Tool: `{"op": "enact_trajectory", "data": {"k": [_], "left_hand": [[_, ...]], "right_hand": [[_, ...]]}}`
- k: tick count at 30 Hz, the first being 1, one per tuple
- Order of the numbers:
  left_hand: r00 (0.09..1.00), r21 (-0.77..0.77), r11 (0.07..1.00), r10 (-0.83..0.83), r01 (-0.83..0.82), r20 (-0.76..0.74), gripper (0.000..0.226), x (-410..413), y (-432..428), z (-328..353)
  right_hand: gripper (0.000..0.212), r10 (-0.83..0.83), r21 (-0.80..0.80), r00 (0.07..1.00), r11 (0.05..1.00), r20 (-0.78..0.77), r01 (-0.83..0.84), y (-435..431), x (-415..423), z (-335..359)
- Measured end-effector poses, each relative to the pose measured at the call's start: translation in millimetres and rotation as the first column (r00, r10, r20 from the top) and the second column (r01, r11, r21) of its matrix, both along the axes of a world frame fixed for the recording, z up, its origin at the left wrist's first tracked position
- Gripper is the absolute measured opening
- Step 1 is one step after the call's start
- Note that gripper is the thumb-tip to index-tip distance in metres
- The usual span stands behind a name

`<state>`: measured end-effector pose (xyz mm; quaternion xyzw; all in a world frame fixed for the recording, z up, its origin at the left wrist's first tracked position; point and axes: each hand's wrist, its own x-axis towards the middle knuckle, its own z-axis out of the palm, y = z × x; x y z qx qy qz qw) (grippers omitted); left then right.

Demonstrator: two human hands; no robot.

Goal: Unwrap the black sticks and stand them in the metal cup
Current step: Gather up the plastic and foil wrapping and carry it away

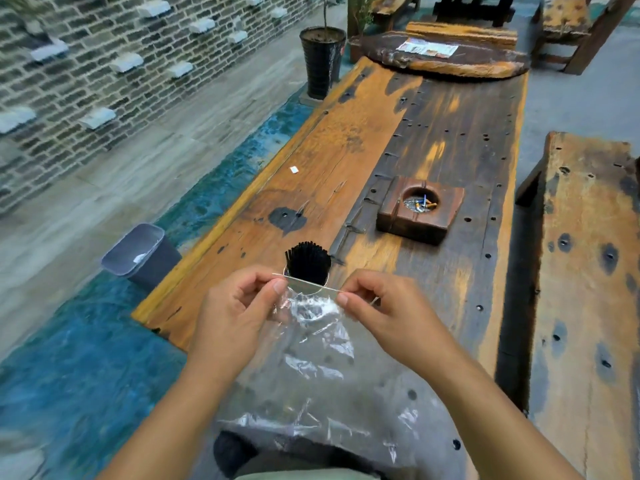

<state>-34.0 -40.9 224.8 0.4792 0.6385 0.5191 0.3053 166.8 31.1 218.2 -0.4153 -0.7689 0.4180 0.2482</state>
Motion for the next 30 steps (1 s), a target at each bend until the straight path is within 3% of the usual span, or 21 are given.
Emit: {"op": "enact_trajectory", "data": {"k": [6,10,14,22,27,30], "left_hand": [[0.953,-0.02,0.957,0.288,-0.29,-0.091,0.021,-91,-39,3],[0.9,-0.012,0.91,0.409,-0.415,-0.15,0.027,-161,-73,0],[0.867,-0.037,0.87,0.484,-0.491,-0.117,0.032,-224,-105,-9],[0.725,-0.013,0.724,0.689,-0.689,-0.022,0.025,-324,-168,-15],[0.646,-0.018,0.646,0.763,-0.763,0.006,0.02,-375,-204,-10],[0.599,-0.023,0.601,0.798,-0.799,0.063,0.02,-402,-220,-7]], "right_hand": [[0.021,0.117,0.023,0.989,0.993,0.092,-0.12,11,-64,-1],[0.024,0.218,0.066,0.963,0.971,0.161,-0.231,16,-119,-2],[0.03,0.317,0.062,0.936,0.942,0.152,-0.329,17,-182,1],[0.037,0.324,0.162,0.946,0.933,0.02,-0.323,17,-328,-2],[0.022,0.372,0.017,0.915,0.927,-0.157,-0.374,-5,-412,0],[0.016,0.309,-0.082,0.901,0.934,-0.306,-0.348,-23,-449,11]]}}
